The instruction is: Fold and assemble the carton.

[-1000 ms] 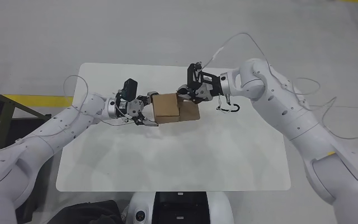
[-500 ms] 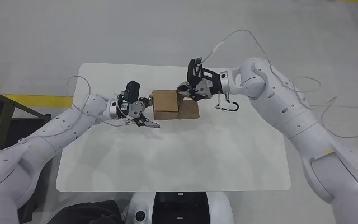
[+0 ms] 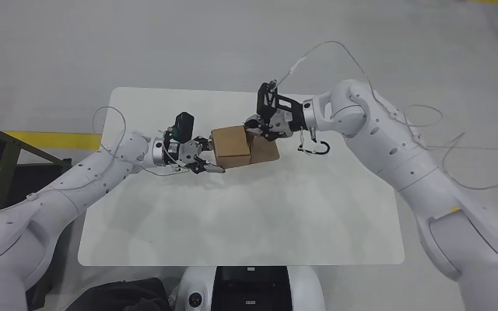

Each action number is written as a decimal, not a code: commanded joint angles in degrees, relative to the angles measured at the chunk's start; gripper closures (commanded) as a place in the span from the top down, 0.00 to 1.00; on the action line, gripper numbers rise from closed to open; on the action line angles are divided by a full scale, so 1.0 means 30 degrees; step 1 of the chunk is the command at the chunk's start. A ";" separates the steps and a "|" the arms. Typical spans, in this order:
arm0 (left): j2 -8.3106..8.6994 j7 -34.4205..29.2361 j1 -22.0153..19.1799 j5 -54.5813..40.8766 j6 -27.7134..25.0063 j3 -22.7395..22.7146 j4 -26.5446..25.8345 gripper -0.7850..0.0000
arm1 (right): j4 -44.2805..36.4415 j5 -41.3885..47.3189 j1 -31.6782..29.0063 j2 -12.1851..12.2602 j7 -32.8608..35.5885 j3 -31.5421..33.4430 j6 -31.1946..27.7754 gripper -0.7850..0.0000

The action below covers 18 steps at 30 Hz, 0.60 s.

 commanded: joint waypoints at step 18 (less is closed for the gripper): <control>0.0066 0.0001 -0.0020 -0.1111 0.0000 0.0230 0.0251 0.49 | 0.0863 -0.0465 -0.0587 0.0221 -0.1484 0.1509 0.0035 1.00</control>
